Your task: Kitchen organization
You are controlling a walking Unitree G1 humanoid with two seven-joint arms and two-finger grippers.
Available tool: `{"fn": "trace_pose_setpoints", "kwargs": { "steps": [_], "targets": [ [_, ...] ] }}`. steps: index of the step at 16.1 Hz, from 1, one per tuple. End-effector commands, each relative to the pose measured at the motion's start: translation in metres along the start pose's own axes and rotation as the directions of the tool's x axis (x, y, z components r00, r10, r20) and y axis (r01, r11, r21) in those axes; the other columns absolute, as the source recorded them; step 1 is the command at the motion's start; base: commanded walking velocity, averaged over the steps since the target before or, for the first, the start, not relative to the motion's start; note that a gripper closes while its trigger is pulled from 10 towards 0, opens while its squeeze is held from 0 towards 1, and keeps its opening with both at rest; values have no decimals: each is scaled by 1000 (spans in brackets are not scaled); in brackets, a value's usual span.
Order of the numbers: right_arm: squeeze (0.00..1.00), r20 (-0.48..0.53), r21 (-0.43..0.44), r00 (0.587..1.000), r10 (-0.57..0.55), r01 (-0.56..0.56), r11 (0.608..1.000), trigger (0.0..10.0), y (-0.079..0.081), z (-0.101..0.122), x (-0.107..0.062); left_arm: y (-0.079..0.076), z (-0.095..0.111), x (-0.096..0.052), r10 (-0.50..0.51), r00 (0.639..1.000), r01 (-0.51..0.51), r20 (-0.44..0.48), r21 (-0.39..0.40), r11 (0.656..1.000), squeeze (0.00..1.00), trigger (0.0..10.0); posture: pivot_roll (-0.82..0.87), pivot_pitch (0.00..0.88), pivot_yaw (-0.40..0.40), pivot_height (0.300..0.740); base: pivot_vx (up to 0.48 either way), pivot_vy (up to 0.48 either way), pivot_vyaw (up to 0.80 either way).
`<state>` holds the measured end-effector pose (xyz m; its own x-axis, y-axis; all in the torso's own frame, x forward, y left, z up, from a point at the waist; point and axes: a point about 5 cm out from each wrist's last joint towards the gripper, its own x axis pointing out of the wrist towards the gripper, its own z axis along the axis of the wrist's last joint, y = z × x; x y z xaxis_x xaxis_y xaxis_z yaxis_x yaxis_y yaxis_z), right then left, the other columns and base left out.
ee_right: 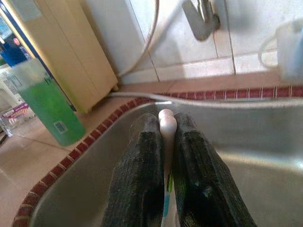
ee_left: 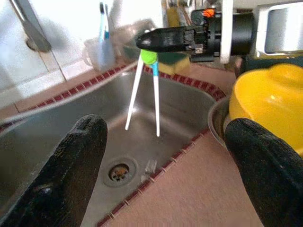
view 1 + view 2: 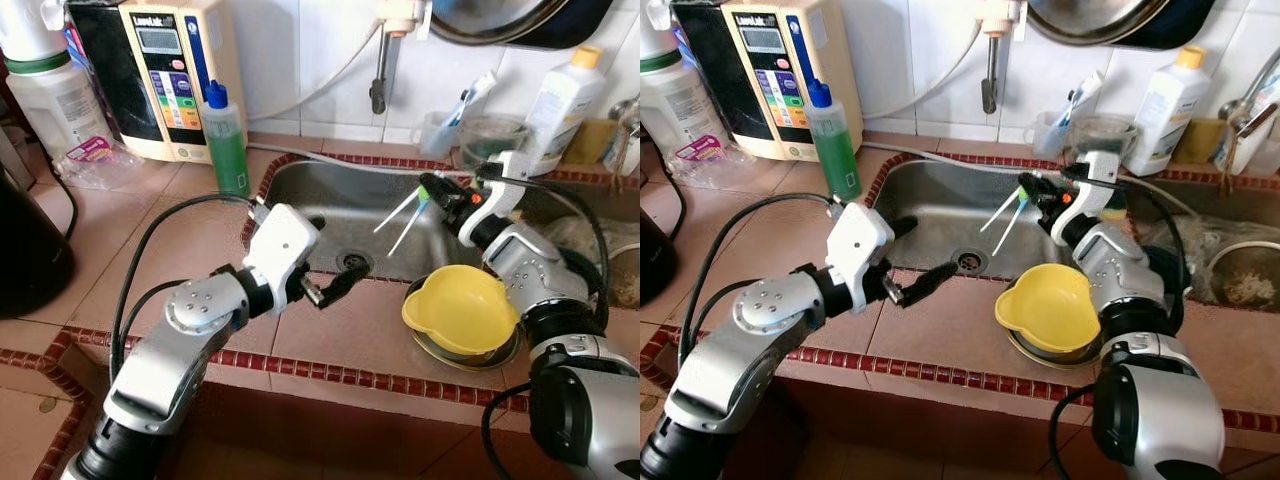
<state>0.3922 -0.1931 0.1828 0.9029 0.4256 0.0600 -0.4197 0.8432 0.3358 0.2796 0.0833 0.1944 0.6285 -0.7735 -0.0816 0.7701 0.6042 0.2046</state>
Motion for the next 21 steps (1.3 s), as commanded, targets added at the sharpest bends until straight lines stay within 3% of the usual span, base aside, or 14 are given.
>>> {"fn": "trace_pose_setpoints", "kwargs": {
  "steps": [1, 3, 4, 13, 19, 20, 21],
  "targets": [
    [0, 18, 17, 1000, 0, 0, 1000, 10000, 0, 3, 1, -4, 4, -1, -21, 1000, 21, 4, 16, 1000, 0, 10000, -16, 60, 53, 740, 0, 0, 0],
    [0, 15, 41, 999, -39, 38, 998, 10000, -3, 2, 1, -4, 5, -1, -26, 1000, 26, 4, 16, 1000, 0, 10000, -16, 59, 55, 740, 0, 0, 0],
    [1000, 27, 55, 998, -59, 57, 997, 10000, -5, 2, 0, -4, 6, -1, -28, 1000, 28, 7, 16, 999, 0, 10000, -14, 56, 54, 740, 0, 0, 0],
    [1000, 80, 104, 996, -27, 19, 994, 10000, -1, 10, 4, -1, 10, -1, -29, 999, 29, 17, 19, 999, 0, 10000, -11, 32, 58, 740, 0, 0, 0],
    [1000, 92, 64, 996, -8, 2, 998, 10000, 2, 15, 7, -1, 11, 1, -26, 999, 26, 25, 21, 999, 0, 10000, -12, 12, 53, 740, 0, 0, 0],
    [714, 105, 51, 994, 7, -12, 999, 10000, 4, 18, 8, 0, 11, 1, -24, 999, 24, 27, 21, 999, 0, 10000, -13, 6, 50, 740, 0, 0, 0],
    [0, 160, 15, 985, 64, -67, 998, 10000, 12, 30, 10, 2, 12, 1, -18, 999, 17, 35, 28, 999, 0, 10000, -15, 0, 48, 740, 0, 0, 0]
  ]
}}
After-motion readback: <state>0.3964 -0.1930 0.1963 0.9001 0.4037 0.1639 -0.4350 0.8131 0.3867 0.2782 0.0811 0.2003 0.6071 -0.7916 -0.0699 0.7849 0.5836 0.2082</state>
